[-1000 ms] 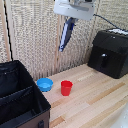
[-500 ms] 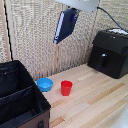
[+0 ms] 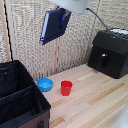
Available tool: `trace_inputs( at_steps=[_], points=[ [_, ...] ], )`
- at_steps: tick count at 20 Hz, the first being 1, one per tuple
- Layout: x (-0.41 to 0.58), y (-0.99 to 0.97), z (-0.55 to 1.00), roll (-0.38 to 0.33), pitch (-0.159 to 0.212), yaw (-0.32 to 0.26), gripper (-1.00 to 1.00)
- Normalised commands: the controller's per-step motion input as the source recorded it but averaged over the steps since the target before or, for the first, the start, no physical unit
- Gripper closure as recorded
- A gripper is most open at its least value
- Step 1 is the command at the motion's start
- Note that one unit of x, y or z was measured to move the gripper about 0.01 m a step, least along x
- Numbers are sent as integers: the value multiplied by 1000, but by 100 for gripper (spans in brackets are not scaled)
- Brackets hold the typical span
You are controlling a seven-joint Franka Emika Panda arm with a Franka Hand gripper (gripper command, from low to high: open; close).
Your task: Discover the targeted book and set your gripper to the appropriate amplitude. Smoothly guide your gripper in the direction of the book and snatch it firmly. Search for the back section of the caddy. Move the held book towards the back section and lightly deposit it inside.
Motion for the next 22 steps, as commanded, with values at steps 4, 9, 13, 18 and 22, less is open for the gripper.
trace_inputs(
  at_steps=[4, 9, 13, 18, 22],
  points=[
    [13, 786, 145, -10, -6, -157, 100],
    [2, 690, 319, -9, -24, -184, 100],
    [0, 641, 476, 0, -12, -166, 100],
    [9, 743, 553, 0, 0, -111, 100],
    [34, 771, 564, 0, 0, -100, 100]
  ],
)
